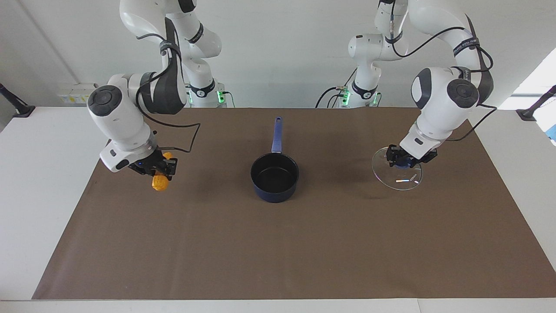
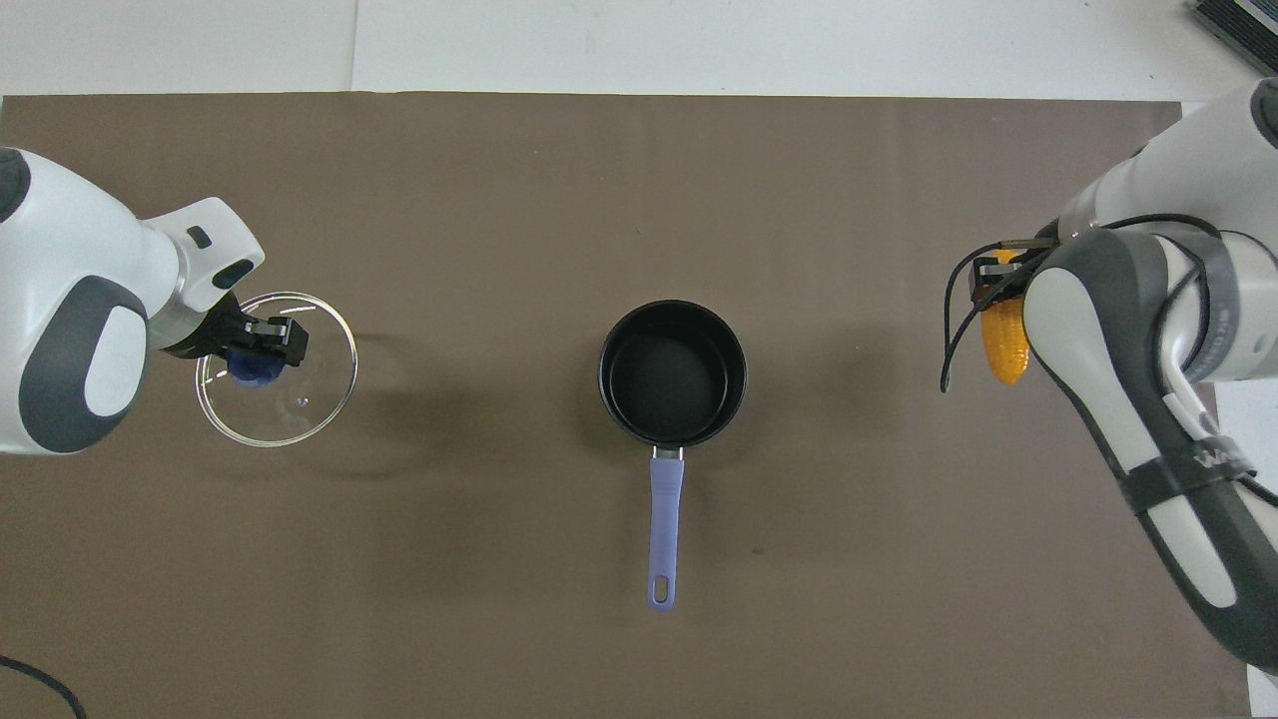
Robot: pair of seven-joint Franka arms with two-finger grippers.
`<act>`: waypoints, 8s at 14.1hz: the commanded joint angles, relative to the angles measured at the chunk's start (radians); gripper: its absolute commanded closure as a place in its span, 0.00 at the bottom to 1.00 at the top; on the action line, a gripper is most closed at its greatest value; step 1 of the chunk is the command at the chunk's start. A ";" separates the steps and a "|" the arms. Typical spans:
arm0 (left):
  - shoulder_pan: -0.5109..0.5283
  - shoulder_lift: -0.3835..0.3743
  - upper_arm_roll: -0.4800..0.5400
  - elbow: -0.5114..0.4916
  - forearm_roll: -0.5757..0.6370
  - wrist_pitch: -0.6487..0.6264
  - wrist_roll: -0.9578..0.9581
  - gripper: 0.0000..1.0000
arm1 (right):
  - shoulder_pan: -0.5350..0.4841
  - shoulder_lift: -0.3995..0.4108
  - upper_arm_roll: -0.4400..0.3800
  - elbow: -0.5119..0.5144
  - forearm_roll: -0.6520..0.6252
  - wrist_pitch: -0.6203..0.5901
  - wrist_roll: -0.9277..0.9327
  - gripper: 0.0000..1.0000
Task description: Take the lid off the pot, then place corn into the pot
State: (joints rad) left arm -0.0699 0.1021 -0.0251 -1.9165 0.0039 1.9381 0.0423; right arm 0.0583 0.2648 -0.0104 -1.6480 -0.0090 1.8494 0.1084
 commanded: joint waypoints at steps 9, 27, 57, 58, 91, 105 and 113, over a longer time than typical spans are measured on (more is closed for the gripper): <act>0.108 -0.055 -0.010 -0.300 -0.007 0.306 0.087 1.00 | 0.253 0.016 0.038 0.039 0.026 0.013 0.437 1.00; 0.098 -0.024 -0.010 -0.286 -0.007 0.331 0.074 0.00 | 0.443 0.168 0.040 0.027 0.047 0.240 0.570 1.00; 0.093 -0.078 -0.024 0.425 -0.002 -0.548 -0.041 0.00 | 0.445 0.154 0.040 -0.023 0.049 0.269 0.571 0.00; 0.093 -0.091 -0.025 0.424 -0.002 -0.542 -0.041 0.00 | 0.436 0.131 0.038 -0.023 0.049 0.258 0.568 0.00; 0.107 -0.121 -0.016 0.409 -0.005 -0.530 -0.038 0.00 | -0.018 -0.374 0.001 0.083 0.002 -0.417 -0.001 0.00; 0.107 -0.121 -0.016 0.409 -0.005 -0.530 -0.038 0.00 | -0.052 -0.386 -0.020 0.060 0.000 -0.434 -0.059 0.00; 0.107 -0.121 -0.016 0.409 -0.005 -0.531 -0.038 0.00 | -0.052 -0.386 -0.020 0.063 -0.003 -0.440 -0.061 0.00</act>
